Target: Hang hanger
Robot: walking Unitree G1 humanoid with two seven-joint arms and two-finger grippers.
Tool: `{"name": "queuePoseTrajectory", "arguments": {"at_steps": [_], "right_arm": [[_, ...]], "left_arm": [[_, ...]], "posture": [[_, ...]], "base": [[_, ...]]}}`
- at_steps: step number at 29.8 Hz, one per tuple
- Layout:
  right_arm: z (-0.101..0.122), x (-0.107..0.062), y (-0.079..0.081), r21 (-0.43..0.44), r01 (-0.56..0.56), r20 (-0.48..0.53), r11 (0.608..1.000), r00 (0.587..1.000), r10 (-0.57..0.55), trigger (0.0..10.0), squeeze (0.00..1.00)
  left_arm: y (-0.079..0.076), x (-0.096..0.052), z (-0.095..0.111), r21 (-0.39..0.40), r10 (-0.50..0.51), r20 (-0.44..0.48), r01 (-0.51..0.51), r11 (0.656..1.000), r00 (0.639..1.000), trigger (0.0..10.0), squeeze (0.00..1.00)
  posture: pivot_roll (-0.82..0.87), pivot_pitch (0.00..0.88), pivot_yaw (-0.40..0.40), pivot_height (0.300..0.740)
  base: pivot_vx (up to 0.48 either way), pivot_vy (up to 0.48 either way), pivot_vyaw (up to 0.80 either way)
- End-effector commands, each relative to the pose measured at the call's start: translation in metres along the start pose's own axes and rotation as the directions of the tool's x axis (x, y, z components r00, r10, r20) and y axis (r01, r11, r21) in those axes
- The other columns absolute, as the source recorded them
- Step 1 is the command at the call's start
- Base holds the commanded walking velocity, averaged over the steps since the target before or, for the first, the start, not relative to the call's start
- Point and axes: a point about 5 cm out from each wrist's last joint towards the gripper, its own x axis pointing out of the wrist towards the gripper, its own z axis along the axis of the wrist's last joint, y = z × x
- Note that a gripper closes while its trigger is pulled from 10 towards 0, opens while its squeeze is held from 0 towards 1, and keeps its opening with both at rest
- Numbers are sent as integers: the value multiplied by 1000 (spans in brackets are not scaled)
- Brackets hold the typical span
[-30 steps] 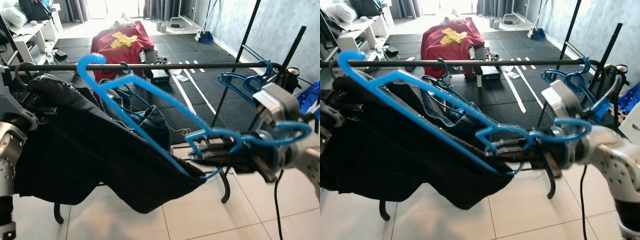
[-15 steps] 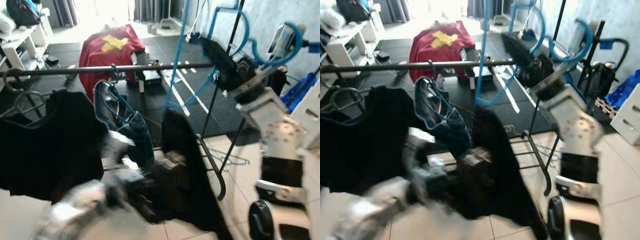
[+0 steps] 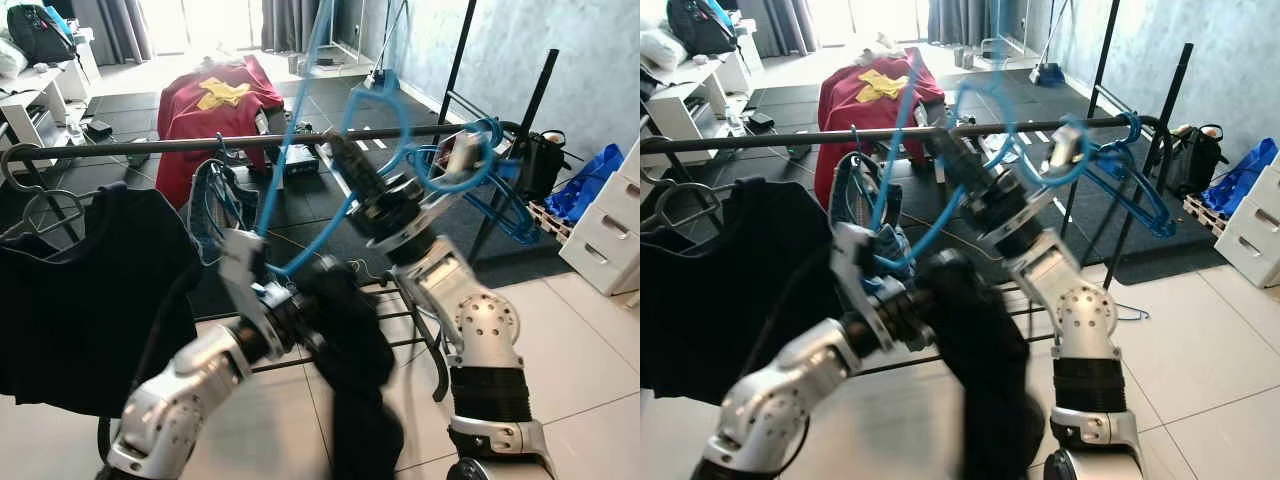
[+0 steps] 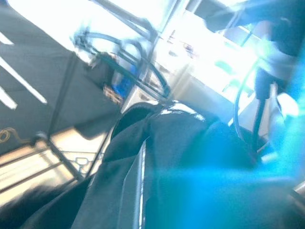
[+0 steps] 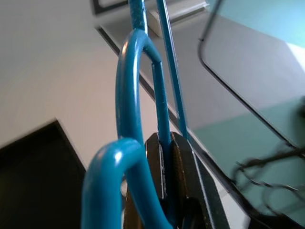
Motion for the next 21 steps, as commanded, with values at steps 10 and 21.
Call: {"name": "queuePoseTrajectory", "arguments": {"at_steps": [10,21], "right_arm": [[5,-14,-35,-87,273,7,958,962,-274,9255,0],[104,-77,-41,-588,598,230,544,769,-597,10000,0]], "left_arm": [[-29,11,51,95,-167,189,151,984,968,0,0],[86,-102,62,440,668,187,-670,598,720,0,0]], "posture": [[-72,41,-10,736],[-43,49,-16,736]], "base": [[0,0,0],[0,0,0]]}}
